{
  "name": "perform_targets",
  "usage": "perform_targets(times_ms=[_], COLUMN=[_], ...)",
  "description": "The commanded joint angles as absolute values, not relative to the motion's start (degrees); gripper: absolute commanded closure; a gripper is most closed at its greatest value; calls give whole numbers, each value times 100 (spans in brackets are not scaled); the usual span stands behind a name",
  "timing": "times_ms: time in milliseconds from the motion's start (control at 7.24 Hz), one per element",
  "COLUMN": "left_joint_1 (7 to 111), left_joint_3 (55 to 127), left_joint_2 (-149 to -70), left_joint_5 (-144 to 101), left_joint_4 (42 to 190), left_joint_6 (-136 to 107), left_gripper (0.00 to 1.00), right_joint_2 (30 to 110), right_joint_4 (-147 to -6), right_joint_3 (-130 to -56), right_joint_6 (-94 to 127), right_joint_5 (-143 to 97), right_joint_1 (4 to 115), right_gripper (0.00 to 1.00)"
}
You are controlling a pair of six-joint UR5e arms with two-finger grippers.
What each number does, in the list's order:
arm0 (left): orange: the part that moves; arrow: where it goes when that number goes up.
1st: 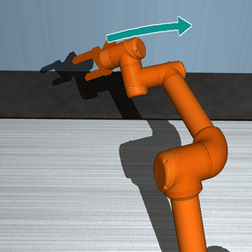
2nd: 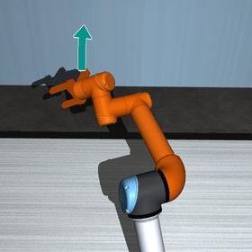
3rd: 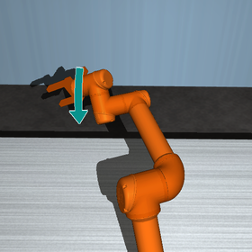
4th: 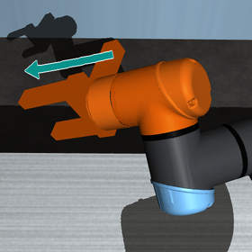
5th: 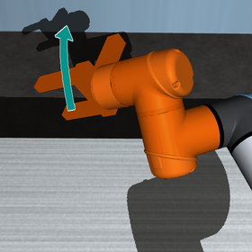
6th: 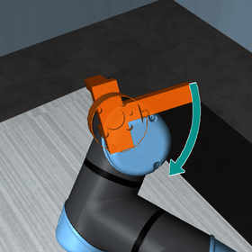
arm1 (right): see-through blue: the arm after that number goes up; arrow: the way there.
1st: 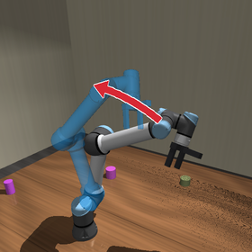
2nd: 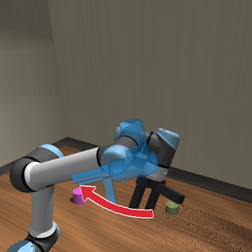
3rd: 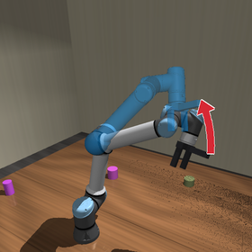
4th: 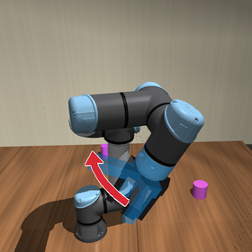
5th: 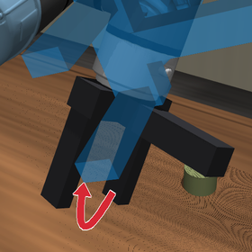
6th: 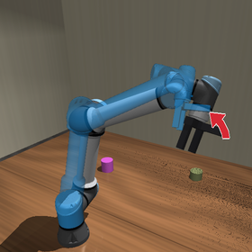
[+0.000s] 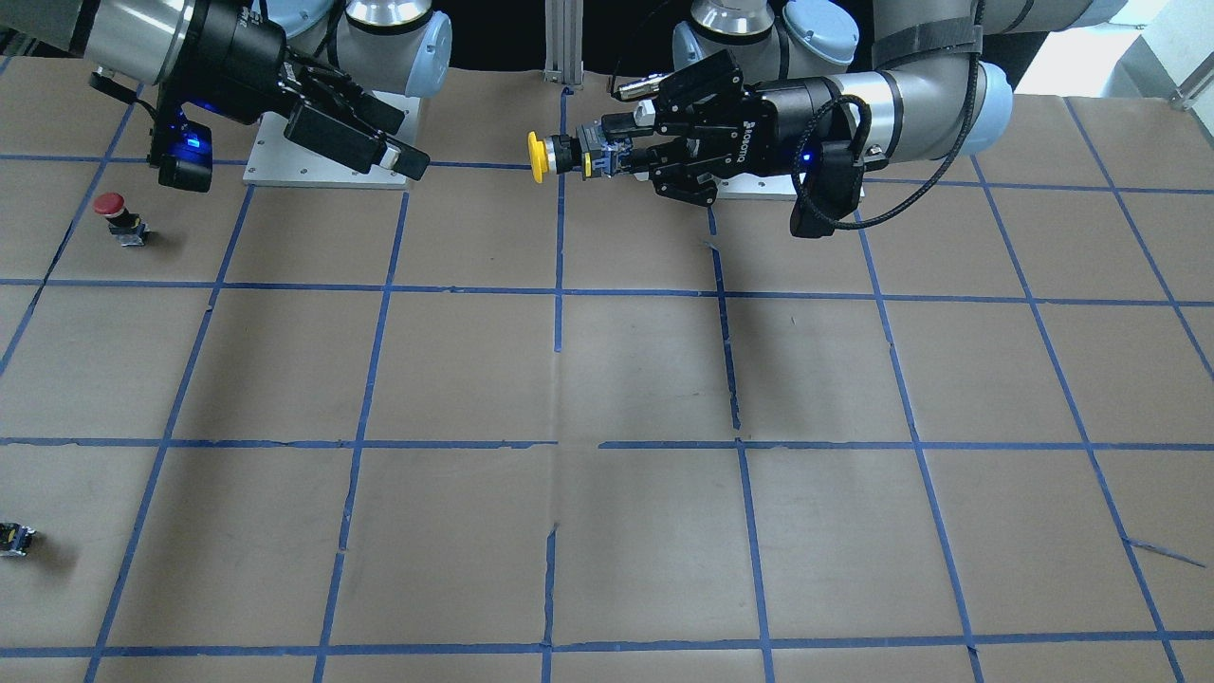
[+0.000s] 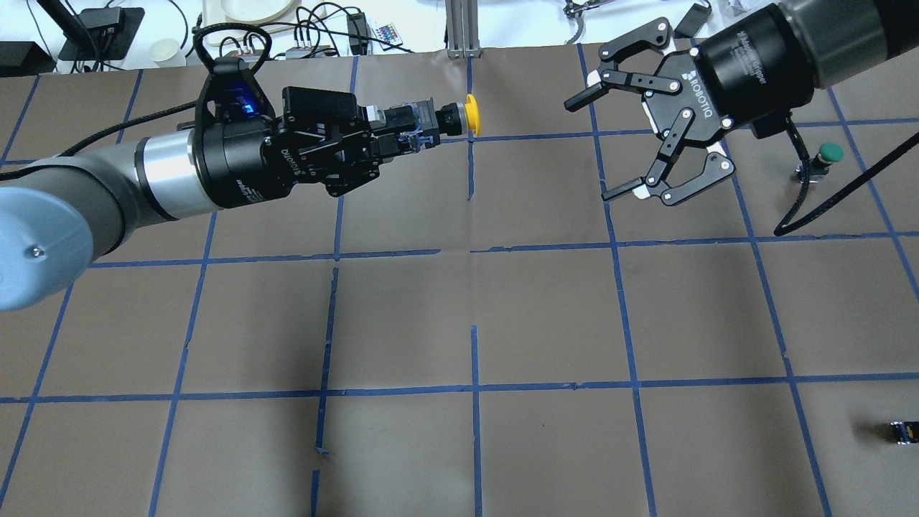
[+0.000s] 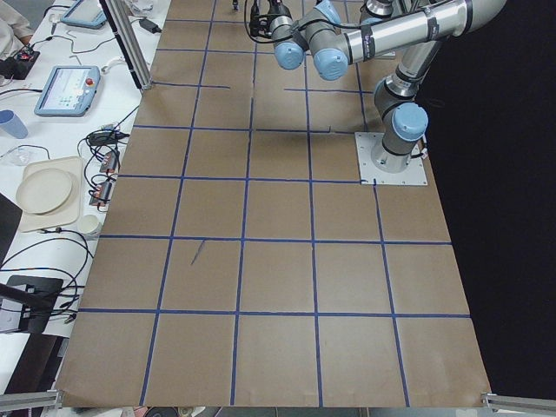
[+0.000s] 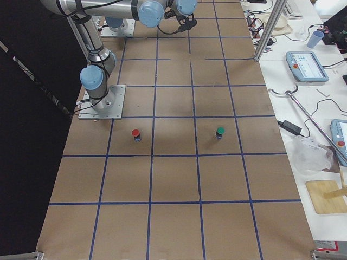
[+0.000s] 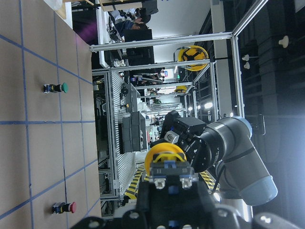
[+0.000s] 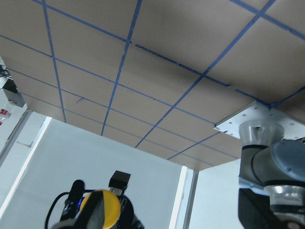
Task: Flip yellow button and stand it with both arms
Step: 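Hold the button up while the right gripper approaches its yellow cap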
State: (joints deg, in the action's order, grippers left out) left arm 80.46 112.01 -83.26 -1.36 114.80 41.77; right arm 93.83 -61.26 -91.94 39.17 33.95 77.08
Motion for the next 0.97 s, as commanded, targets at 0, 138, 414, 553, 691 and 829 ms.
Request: perform_targets(times_ms=[0, 138, 414, 553, 691, 829], left_joint_1=[8164, 8278, 8306, 8306, 8306, 8306], left_joint_3=[11189, 11197, 11197, 11189, 11188, 11197], left_joint_2=[-8315, -8314, -8315, -8314, -8314, -8314], left_joint_5=[-220, -237, -202, -211, -211, -194], left_joint_4=[11566, 11558, 11558, 11549, 11558, 11558], left_joint_6=[4166, 4166, 4166, 4166, 4166, 4166], left_gripper=[84, 84, 84, 84, 84, 84], right_joint_2=[9413, 9422, 9422, 9422, 9422, 9404], right_joint_4=[-5836, -5897, -6011, -6429, -6695, -7237], right_joint_3=[-9350, -9552, -9528, -9527, -9527, -9527], right_joint_6=[3894, 3928, 4477, 5004, 5253, 5604], right_joint_5=[2594, 2549, 2697, 2820, 2847, 2848], right_joint_1=[7637, 7829, 8024, 8111, 8365, 8472], right_gripper=[0, 0, 1, 1, 1, 1])
